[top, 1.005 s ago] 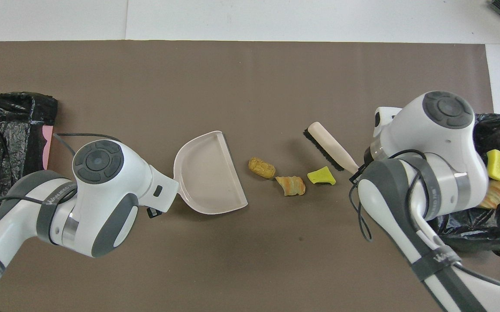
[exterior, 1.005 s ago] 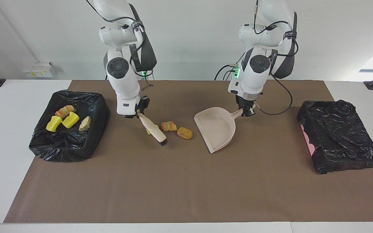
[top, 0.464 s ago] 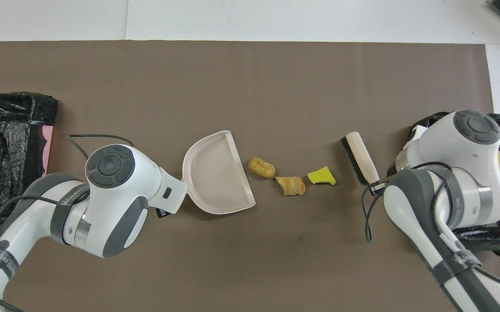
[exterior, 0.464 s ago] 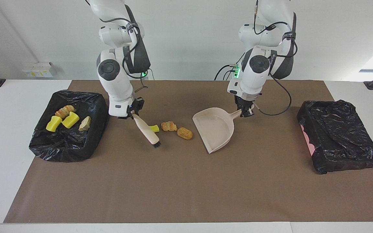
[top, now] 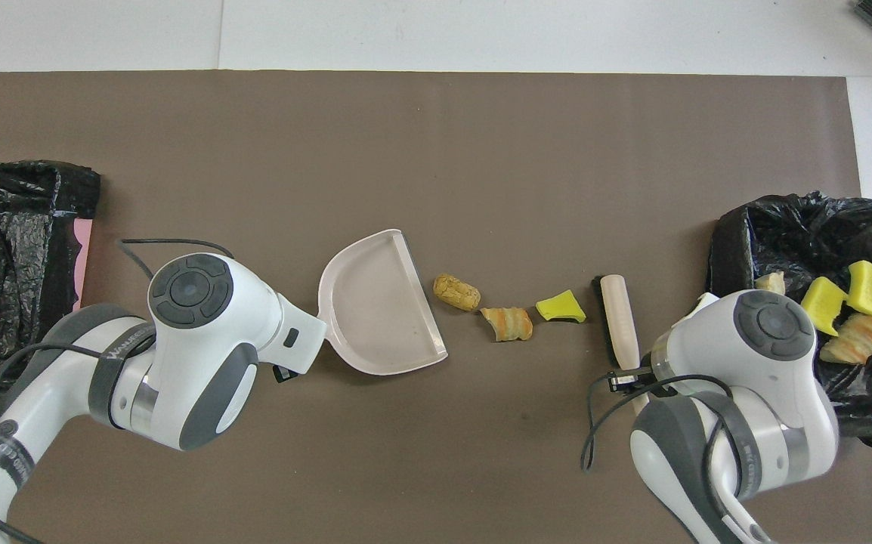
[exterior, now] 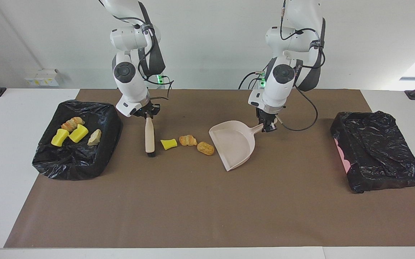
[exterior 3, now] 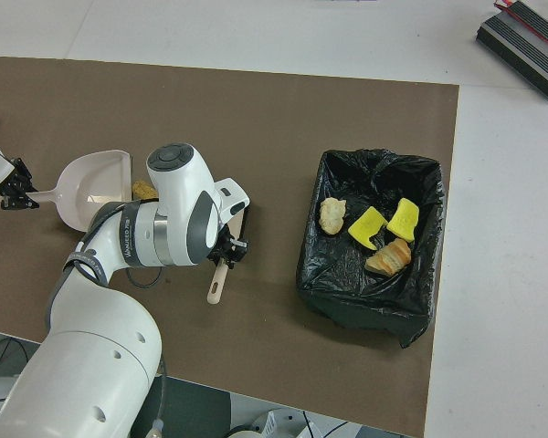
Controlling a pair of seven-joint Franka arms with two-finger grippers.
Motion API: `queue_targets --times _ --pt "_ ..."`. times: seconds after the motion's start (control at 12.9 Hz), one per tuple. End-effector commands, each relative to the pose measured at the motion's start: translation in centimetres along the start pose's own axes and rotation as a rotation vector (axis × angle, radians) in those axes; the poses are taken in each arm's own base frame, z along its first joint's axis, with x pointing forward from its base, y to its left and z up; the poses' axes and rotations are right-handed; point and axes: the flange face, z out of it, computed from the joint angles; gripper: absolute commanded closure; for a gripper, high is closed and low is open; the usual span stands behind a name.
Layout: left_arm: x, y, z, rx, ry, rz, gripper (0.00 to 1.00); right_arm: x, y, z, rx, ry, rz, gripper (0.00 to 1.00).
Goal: Sweep and dump trash in bin
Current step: 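Sweep the three pieces into the dustpan with the brush in the right gripper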
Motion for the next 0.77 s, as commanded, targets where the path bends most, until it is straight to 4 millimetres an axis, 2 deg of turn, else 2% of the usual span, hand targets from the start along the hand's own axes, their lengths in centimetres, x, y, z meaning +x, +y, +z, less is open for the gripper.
queue_targets --times 0.0,0.15,0.39,0.54,0.7 --pt "-0.4 0.8 0.3 0.002 0.012 0.014 1.0 -0.7 -1.6 0.3 -0.009 0.025 0.03 1.0" --pt "-0.6 1.0 0.5 -0.001 0.009 0.014 1.0 0.9 -4.4 1.3 -0.011 0.005 -0.003 1.0" --pt "-0.8 1.2 0.7 -0.006 0.005 0.014 1.0 3.6 -9.2 0.7 -0.016 0.027 -0.039 1.0" --pt "-0.8 1.3 0.6 -0.004 0.006 0.012 1.0 4.4 -12.7 0.1 -0.009 0.033 -0.083 1.0" --pt "-0.9 1.3 0.7 -0.006 0.004 0.012 1.0 4.5 -16.8 0.4 0.018 0.026 -0.128 1.0"
